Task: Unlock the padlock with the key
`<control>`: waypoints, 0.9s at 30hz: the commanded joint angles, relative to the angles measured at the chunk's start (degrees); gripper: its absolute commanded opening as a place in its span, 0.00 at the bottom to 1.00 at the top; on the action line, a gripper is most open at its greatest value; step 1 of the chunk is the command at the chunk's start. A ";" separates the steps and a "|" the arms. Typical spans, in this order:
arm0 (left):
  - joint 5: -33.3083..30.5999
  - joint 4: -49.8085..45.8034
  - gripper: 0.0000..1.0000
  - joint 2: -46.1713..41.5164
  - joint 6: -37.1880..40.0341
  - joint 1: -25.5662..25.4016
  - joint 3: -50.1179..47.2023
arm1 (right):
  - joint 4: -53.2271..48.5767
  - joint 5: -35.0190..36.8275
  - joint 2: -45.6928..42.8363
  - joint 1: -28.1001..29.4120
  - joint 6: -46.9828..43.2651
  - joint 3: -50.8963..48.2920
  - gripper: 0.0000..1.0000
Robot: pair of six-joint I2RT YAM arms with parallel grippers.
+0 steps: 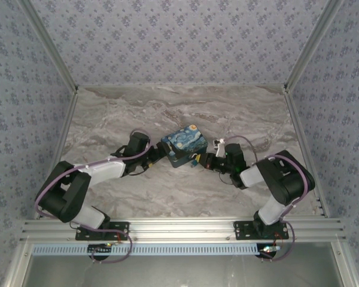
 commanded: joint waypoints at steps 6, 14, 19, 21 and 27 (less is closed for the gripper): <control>-2.50 -4.42 0.94 -1.01 0.07 -0.23 -1.29 | -0.24 3.20 -3.43 -0.76 0.75 -1.09 0.04; -2.97 -5.39 0.94 -0.63 1.25 0.89 -0.52 | -11.01 3.84 -10.99 -1.08 -4.71 -2.10 0.04; -2.59 -5.74 0.94 0.52 2.26 2.36 0.29 | -22.93 4.20 -19.18 -1.02 -9.73 -1.47 0.04; -2.63 -6.17 0.94 1.13 2.90 2.85 0.94 | -29.94 4.35 -23.20 -0.88 -12.69 -0.42 0.04; -1.28 -6.13 0.94 3.54 4.24 4.75 3.11 | -49.21 4.28 -35.41 -0.84 -20.13 2.51 0.04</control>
